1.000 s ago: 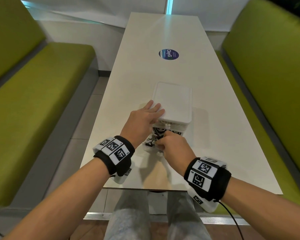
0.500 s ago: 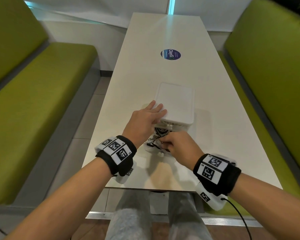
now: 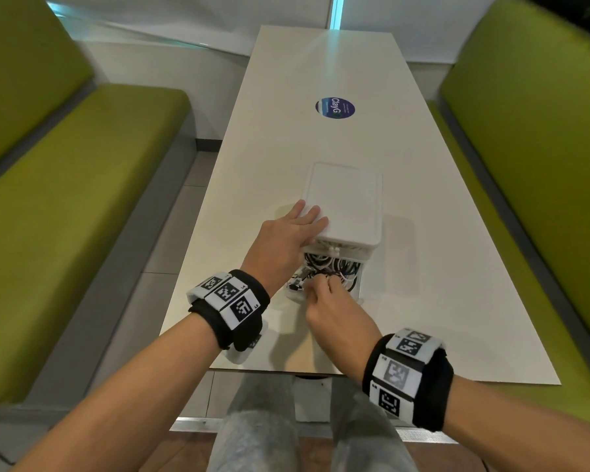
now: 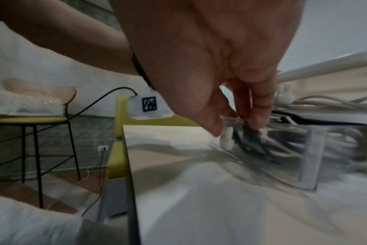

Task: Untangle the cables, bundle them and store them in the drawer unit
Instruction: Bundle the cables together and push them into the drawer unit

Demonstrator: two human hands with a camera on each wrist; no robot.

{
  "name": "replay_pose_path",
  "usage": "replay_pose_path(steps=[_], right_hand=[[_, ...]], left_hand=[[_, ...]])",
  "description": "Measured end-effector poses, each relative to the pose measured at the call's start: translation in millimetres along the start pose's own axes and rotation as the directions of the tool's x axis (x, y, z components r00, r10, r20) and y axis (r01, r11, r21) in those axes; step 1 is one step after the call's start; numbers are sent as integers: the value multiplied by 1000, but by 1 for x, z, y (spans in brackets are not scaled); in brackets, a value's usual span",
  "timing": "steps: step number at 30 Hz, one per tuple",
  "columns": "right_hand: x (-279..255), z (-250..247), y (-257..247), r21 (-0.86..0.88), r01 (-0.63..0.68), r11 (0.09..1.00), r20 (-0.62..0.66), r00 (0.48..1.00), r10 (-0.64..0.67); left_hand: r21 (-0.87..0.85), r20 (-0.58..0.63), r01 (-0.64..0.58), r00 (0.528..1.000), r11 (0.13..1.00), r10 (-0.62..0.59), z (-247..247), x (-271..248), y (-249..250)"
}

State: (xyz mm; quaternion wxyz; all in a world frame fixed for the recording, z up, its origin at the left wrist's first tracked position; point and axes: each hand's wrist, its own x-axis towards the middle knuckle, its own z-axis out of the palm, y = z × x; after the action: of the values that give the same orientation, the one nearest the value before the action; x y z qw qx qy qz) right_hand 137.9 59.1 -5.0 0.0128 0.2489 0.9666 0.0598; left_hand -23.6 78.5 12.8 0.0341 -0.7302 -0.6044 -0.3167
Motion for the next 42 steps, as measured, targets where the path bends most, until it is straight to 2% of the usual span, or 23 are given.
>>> replay_pose_path(steps=[3, 8, 14, 23, 28, 34, 40, 42], right_hand=[[4, -1, 9, 27, -17, 999, -34, 999, 18], [-1, 0, 25, 79, -4, 997, -175, 984, 18], [2, 6, 40, -9, -141, 990, -192, 972, 137], [4, 14, 46, 52, -90, 995, -167, 981, 97], [-10, 2, 61, 142, -149, 979, -156, 973, 170], [-15, -12, 67, 31, -151, 988, -84, 985, 153], [5, -13, 71, -14, -118, 993, 57, 991, 118], [6, -14, 70, -60, -110, 992, 52, 992, 113]], left_hand=[[31, 15, -29, 999, 999, 28, -2, -2, 1], [77, 13, -79, 997, 994, 78, -1, 3, 0], [81, 2, -78, 997, 994, 78, 1, 3, 4], [114, -11, -65, 998, 991, 66, 1, 2, 4], [137, 15, -55, 998, 989, 54, 0, 2, 6], [154, 46, -54, 998, 987, 47, -3, 3, 11], [162, 60, -79, 996, 984, 70, -3, 4, 7], [186, 71, -81, 995, 979, 69, -4, 5, 6]])
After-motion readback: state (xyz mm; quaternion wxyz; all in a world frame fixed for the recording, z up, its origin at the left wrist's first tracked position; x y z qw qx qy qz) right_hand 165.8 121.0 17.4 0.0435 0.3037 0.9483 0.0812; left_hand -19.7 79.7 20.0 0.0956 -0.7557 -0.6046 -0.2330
